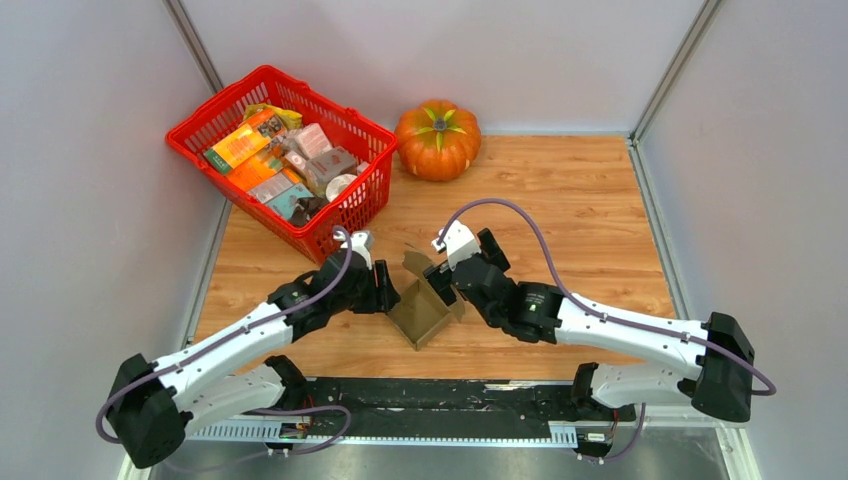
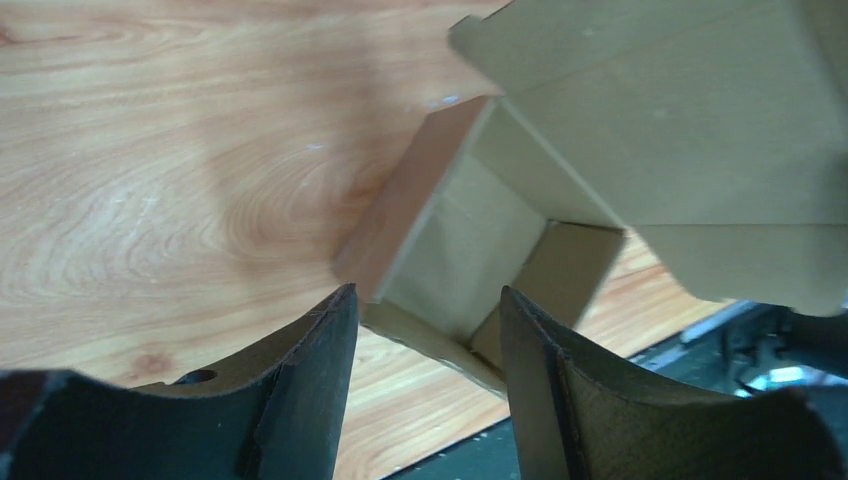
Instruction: Fold the paper box
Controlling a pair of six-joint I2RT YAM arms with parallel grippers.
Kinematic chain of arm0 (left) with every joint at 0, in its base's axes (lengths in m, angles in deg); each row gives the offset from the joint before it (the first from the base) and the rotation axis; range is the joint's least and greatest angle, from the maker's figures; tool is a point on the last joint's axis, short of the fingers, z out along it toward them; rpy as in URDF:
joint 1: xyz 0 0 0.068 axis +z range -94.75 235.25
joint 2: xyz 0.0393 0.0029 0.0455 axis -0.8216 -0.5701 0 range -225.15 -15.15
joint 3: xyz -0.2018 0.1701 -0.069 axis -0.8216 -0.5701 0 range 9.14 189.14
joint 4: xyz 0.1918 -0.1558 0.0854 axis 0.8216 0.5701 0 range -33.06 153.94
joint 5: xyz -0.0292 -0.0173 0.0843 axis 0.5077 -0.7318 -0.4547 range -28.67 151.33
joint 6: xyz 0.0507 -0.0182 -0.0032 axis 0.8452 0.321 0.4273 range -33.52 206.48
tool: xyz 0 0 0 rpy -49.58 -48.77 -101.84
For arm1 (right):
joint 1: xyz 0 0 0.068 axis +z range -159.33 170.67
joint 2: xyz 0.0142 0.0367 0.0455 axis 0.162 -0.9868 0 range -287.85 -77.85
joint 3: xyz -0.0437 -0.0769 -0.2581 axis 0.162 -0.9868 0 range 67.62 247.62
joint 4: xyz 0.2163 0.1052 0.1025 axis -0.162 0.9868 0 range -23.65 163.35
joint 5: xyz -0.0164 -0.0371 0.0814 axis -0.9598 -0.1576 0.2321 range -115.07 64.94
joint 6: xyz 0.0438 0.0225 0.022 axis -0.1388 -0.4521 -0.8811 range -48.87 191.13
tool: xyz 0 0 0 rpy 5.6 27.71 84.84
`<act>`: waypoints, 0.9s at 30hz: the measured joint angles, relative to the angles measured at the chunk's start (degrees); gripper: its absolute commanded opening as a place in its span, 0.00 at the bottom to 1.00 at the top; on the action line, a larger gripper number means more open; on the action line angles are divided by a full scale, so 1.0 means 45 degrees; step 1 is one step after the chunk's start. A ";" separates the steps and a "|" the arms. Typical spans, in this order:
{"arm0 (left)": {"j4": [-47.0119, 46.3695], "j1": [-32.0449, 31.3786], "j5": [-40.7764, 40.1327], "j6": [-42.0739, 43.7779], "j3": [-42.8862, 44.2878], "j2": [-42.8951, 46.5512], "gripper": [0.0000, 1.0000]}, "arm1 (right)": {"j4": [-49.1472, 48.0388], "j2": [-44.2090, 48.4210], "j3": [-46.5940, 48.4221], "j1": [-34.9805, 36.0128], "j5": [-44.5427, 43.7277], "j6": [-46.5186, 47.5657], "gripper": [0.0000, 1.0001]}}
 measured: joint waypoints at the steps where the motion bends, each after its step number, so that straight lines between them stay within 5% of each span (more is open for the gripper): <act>1: -0.0141 0.0000 -0.0068 0.0189 -0.0214 -0.0301 0.63 | -0.0063 -0.0083 0.0005 -0.0019 0.0024 0.0068 0.98; 14: -0.1904 0.0000 -0.0466 0.1554 0.0087 -0.3444 0.49 | -0.0515 -0.0330 0.0024 -0.0296 0.0646 0.0340 0.99; 27: -0.3036 -0.0797 -0.0330 -0.0175 -0.1763 -0.2157 0.48 | -0.1574 -0.0709 0.0092 -0.1661 0.1923 0.0398 1.00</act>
